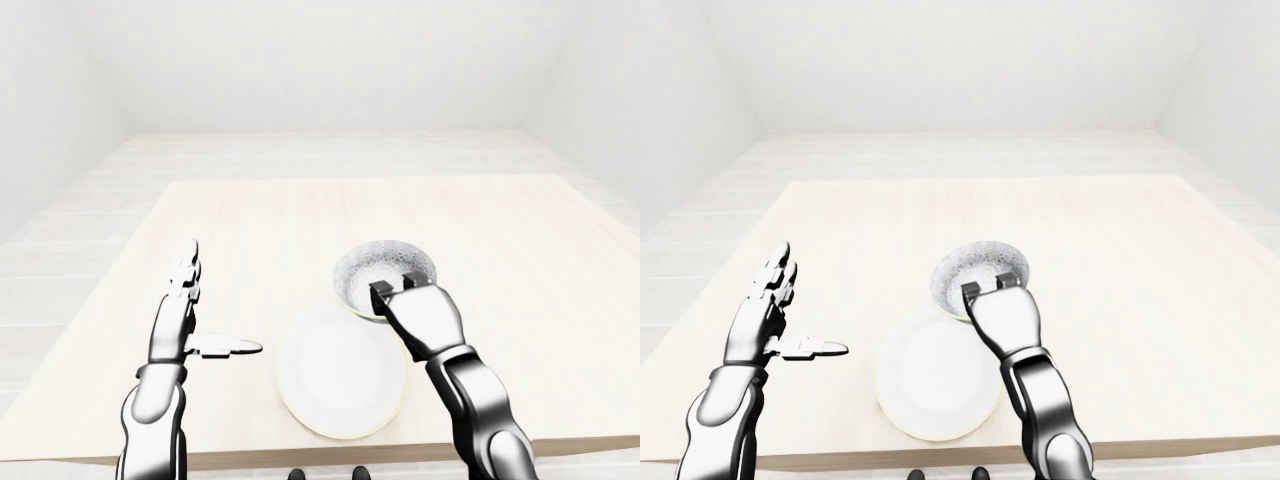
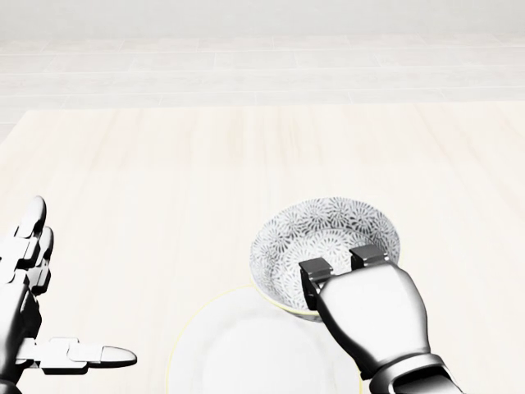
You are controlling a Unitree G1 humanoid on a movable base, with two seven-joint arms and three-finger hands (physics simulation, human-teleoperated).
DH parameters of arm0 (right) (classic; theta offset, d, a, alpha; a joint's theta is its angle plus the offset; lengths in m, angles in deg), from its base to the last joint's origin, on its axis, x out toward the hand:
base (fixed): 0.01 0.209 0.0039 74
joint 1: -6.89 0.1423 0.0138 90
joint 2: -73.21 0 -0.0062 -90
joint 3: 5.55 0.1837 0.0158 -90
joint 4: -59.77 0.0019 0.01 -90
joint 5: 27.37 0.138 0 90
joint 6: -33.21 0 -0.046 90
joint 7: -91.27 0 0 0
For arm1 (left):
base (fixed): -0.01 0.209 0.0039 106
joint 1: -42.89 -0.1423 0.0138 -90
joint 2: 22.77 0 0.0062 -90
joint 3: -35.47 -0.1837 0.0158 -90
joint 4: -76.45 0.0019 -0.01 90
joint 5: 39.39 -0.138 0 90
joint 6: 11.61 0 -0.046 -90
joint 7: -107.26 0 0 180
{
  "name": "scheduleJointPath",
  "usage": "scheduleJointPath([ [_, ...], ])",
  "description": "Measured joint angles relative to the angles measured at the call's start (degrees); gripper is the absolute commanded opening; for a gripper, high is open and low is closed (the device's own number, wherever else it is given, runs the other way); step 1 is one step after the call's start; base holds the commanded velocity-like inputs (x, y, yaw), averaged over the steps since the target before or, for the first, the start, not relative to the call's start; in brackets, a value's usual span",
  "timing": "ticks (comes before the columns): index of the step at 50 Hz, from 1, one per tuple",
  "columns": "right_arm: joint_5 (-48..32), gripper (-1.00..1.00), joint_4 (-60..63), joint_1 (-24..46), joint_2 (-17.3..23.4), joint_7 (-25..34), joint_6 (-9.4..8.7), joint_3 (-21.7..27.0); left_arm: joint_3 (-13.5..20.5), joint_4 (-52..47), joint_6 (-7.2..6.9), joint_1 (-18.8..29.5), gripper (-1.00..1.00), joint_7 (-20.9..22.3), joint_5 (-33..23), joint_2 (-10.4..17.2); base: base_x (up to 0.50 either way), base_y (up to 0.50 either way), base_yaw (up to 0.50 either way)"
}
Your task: Put the bowl on the plate.
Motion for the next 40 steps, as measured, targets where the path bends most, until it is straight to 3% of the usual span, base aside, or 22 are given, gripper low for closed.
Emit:
scheduleJointPath([
  [40, -0.8, -0.92, 2.3, -10.2, 2.1, -12.0, 0.0, -6.8, 0.0, 0.7, 0.0, -0.5, 1.0, 0.3, -0.6, -0.1, 0.0, 0.0, 0.0],
])
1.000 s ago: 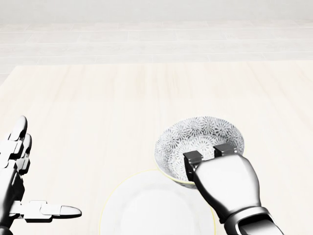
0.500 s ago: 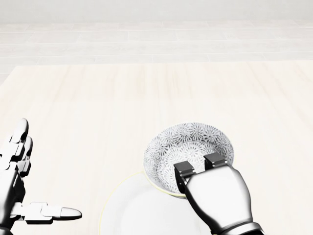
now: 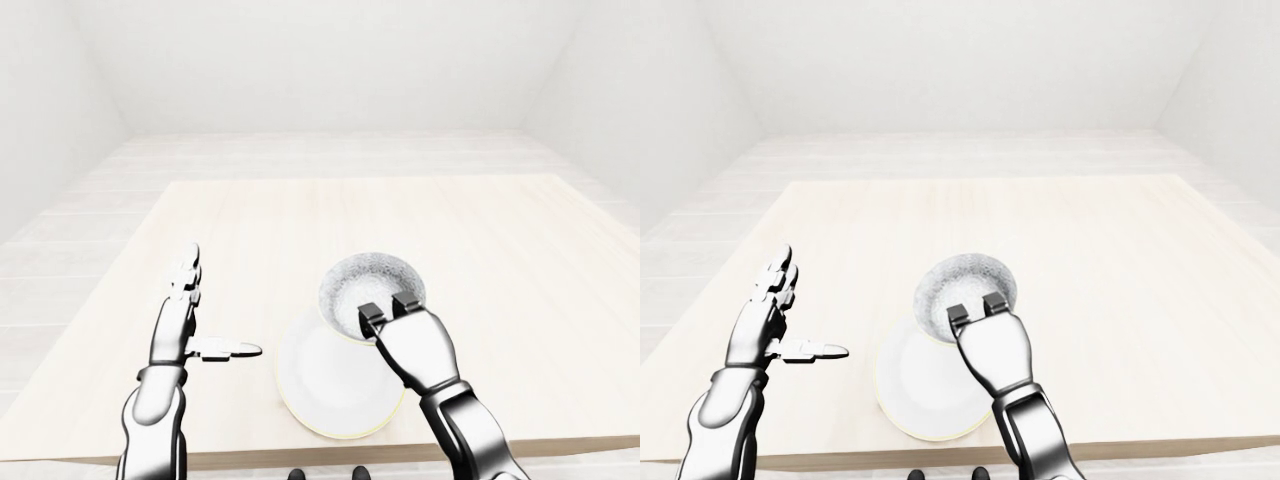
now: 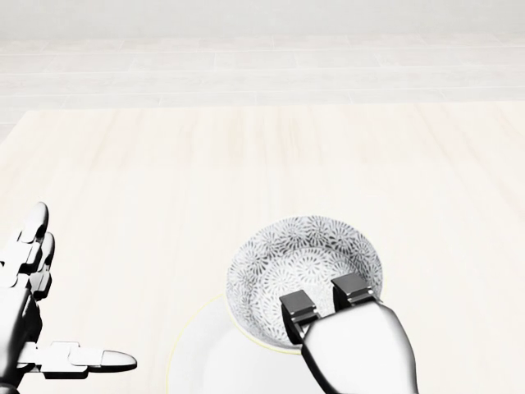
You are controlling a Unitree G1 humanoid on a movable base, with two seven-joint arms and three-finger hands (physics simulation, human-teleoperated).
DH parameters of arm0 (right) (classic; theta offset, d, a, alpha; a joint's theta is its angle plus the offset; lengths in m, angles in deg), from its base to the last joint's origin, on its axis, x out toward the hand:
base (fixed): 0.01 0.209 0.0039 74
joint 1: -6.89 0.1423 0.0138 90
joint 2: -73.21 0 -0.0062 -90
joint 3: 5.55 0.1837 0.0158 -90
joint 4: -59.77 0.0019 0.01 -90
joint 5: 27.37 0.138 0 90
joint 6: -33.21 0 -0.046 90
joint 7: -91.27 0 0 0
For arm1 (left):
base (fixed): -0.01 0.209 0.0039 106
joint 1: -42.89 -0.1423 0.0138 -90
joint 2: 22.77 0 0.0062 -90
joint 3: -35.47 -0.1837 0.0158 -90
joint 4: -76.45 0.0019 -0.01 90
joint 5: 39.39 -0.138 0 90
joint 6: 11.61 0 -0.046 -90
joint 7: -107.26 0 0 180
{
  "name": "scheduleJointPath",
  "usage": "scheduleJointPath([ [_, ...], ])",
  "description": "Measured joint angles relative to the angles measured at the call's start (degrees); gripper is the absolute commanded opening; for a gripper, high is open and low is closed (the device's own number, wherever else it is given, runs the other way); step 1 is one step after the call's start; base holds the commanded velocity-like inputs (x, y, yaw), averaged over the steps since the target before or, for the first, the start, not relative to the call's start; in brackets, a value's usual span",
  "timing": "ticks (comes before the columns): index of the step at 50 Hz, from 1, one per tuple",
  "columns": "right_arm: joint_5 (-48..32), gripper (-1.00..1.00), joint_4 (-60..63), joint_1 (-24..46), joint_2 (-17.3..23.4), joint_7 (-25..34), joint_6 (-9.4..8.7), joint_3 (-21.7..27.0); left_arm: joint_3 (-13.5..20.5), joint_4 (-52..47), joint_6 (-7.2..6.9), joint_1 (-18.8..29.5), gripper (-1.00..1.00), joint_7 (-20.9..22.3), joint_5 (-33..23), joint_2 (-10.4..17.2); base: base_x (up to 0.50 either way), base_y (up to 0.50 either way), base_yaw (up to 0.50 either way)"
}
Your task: Put the bowl on the plate.
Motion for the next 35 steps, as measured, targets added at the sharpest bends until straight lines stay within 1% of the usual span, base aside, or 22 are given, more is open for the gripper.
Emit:
scheduleJointPath([
  [12, -0.2, -0.92, 0.2, -1.8, 1.2, -1.6, 0.0, -2.8, -0.3, -0.1, 0.0, 0.2, 1.0, 0.0, -0.3, 0.0, 0.0, 0.0, 0.0],
  [35, -1.6, -0.92, -1.2, -1.9, 3.0, -2.3, 0.0, -7.3, -0.5, 0.1, 0.0, 0.6, 1.0, -0.1, -0.5, 0.1, 0.0, 0.0, 0.0],
])
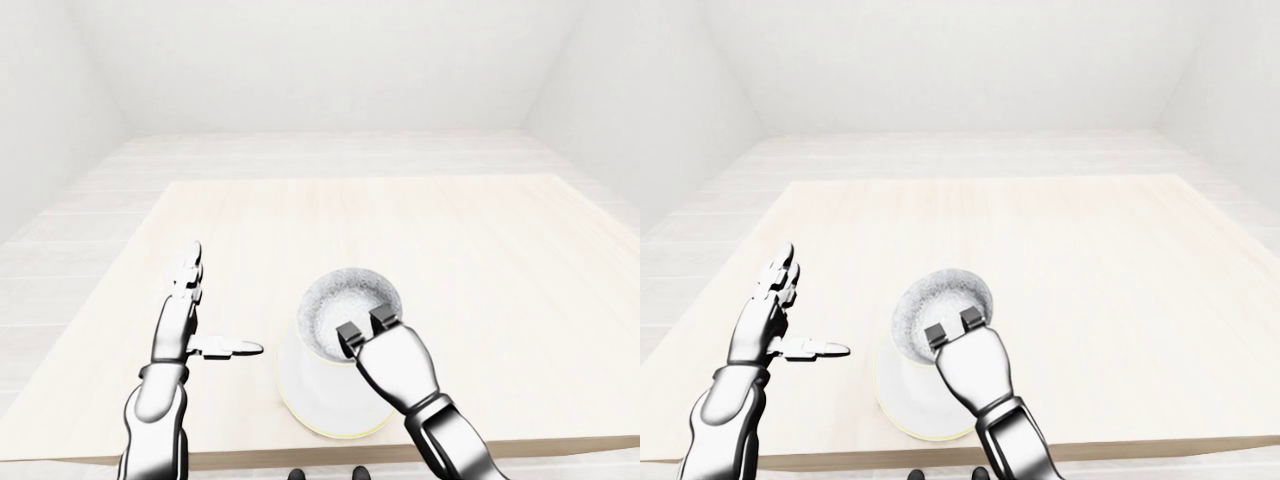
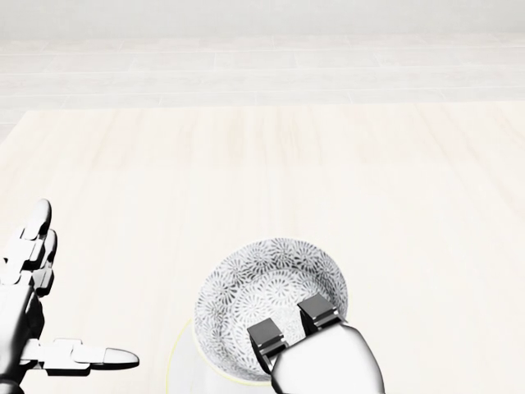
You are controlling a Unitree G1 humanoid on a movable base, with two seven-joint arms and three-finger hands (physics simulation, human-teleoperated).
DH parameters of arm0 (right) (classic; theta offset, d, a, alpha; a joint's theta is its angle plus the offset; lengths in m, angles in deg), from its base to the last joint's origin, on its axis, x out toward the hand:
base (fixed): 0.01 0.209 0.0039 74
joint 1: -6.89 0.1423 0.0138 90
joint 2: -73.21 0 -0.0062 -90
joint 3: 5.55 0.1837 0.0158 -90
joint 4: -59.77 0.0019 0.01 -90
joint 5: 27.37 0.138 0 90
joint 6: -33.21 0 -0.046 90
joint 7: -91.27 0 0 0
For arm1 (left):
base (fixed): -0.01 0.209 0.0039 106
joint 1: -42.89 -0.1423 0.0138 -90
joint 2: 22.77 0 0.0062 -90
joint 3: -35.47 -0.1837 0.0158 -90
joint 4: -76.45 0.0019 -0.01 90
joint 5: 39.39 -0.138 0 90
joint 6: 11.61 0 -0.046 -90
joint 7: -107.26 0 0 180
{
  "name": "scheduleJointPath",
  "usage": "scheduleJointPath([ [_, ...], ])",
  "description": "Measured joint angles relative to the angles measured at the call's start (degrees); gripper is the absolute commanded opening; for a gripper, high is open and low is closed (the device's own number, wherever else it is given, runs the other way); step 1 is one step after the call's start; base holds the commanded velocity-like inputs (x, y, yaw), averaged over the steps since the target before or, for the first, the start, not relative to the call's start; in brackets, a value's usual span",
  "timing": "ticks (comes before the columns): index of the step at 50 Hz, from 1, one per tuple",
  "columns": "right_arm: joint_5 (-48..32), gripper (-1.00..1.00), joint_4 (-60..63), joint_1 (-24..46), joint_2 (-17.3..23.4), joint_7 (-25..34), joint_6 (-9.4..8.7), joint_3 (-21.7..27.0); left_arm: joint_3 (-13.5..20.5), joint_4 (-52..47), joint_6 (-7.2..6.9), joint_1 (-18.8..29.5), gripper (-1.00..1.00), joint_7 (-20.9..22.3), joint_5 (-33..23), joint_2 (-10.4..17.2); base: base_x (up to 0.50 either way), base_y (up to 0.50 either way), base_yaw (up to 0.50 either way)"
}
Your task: Put the bowl on the plate.
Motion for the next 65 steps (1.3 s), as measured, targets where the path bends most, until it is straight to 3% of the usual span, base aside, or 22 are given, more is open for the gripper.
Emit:
scheduleJointPath([
  [42, -0.2, -0.93, -2.2, -2.1, 2.9, -2.3, 0.0, -6.0, 0.3, 1.4, 0.0, -0.9, 1.0, 0.0, 0.0, -0.2, 0.0, 0.0, 0.0],
  [65, 3.0, -0.76, -1.9, -2.5, 3.8, -2.5, 0.0, -6.1, 0.2, 1.2, 0.0, -0.9, 1.0, -0.1, -0.2, -0.2, 0.0, 0.0, 0.0],
])
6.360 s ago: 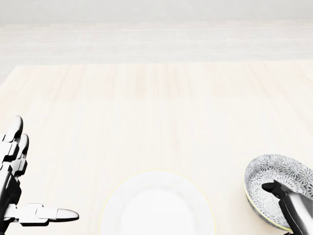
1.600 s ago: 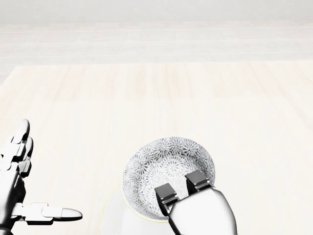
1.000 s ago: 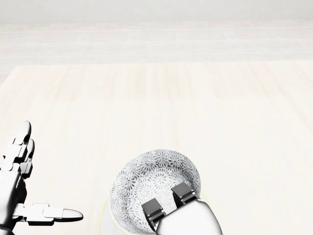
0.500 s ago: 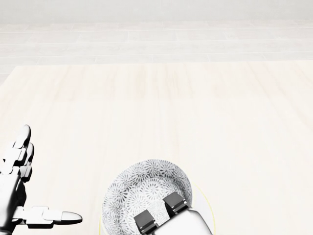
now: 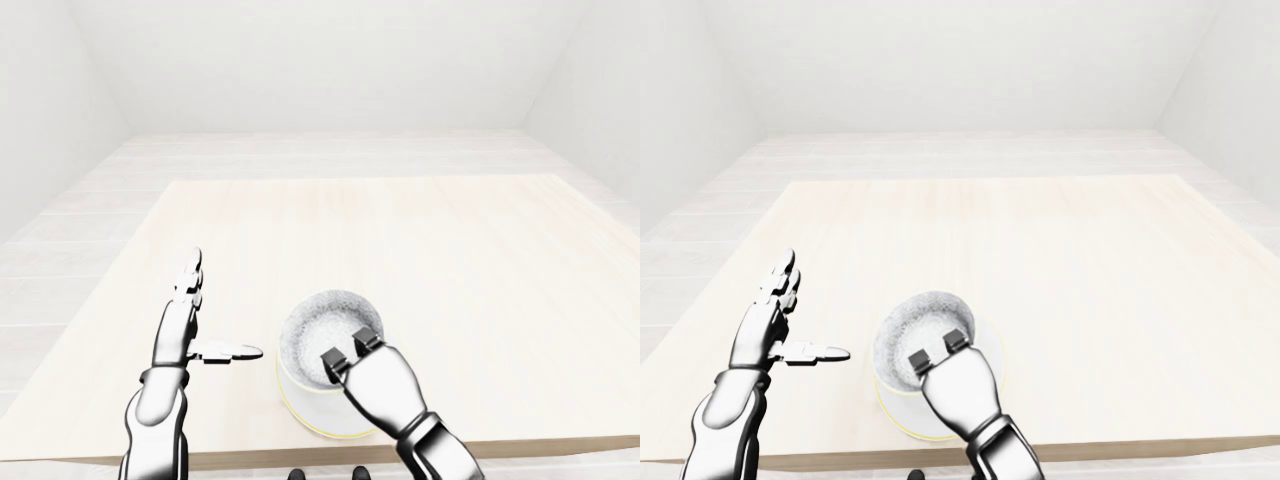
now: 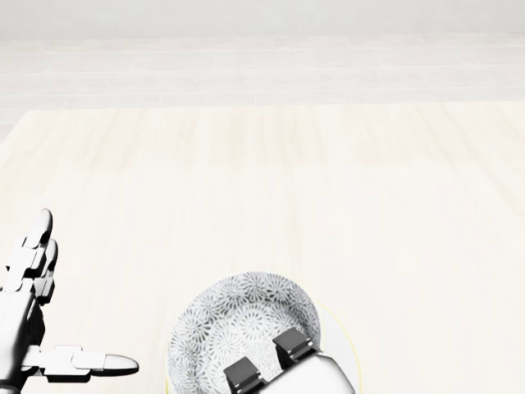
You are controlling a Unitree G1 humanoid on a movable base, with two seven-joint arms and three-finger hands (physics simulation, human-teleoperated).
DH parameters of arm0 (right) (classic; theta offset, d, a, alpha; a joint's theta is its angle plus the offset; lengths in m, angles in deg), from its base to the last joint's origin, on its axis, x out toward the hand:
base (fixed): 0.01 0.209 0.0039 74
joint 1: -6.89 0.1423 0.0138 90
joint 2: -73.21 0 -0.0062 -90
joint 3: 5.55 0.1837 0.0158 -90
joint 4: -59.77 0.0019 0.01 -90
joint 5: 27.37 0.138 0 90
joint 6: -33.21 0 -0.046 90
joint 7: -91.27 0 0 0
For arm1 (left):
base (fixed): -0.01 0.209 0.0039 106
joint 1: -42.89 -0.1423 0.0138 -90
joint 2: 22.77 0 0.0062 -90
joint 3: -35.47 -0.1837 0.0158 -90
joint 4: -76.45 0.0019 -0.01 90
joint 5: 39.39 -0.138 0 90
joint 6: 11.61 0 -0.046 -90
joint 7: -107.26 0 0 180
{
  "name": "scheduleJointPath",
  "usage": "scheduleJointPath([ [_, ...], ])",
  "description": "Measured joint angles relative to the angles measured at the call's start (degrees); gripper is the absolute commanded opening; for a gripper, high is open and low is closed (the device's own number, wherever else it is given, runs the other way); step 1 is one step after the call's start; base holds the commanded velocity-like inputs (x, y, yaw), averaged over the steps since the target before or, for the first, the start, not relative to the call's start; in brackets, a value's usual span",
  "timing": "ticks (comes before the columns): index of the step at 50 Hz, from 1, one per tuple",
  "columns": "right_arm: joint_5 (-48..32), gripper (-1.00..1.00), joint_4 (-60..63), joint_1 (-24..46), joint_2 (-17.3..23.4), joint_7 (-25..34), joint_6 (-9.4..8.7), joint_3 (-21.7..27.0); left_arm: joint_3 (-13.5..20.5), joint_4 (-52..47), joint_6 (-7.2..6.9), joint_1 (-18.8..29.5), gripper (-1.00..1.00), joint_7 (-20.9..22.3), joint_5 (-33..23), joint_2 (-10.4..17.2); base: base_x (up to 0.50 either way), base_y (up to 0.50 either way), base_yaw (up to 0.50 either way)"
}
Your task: Put the bowl on the plate.
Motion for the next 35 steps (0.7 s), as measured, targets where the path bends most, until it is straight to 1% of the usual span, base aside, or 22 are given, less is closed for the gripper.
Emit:
scheduleJointPath([
  [6, 1.6, -0.75, 0.0, 0.1, -0.1, 0.5, 0.0, 0.3, 0.0, 0.1, 0.0, 0.1, 1.0, 0.0, 0.0, 0.0, 0.0, 0.0, 0.0],
  [10, 2.5, -0.69, -0.1, 0.1, -0.1, 0.6, 0.0, 0.5, 0.0, 0.1, 0.0, 0.2, 1.0, 0.0, 0.0, 0.1, 0.0, 0.0, 0.0],
  [12, 2.4, -0.71, -0.2, 0.2, -0.2, 0.8, 0.0, 0.7, 0.0, 0.1, 0.0, 0.3, 1.0, 0.0, 0.0, 0.1, 0.0, 0.0, 0.0],
  [19, 1.9, -0.65, -0.3, 0.2, -0.3, 1.0, 0.0, 1.1, -0.2, 0.1, 0.0, 0.6, 1.0, -0.1, 0.0, 0.1, 0.0, 0.0, 0.0],
  [26, 1.7, -0.65, -0.5, 0.1, -0.4, 1.2, 0.0, 1.3, -0.3, 0.1, 0.0, 0.7, 1.0, -0.2, 0.0, 0.2, 0.0, 0.0, 0.0],
  [28, 1.6, -0.6, -0.6, 0.0, -0.4, 1.2, 0.0, 1.4, -0.3, 0.1, 0.0, 0.6, 1.0, -0.2, 0.0, 0.2, 0.0, 0.0, 0.0],
  [35, 1.4, -0.56, -0.5, -0.2, -0.3, 1.3, 0.0, 1.4, -0.2, 0.1, 0.0, 0.5, 1.0, -0.2, 0.0, 0.2, 0.0, 0.0, 0.0],
])
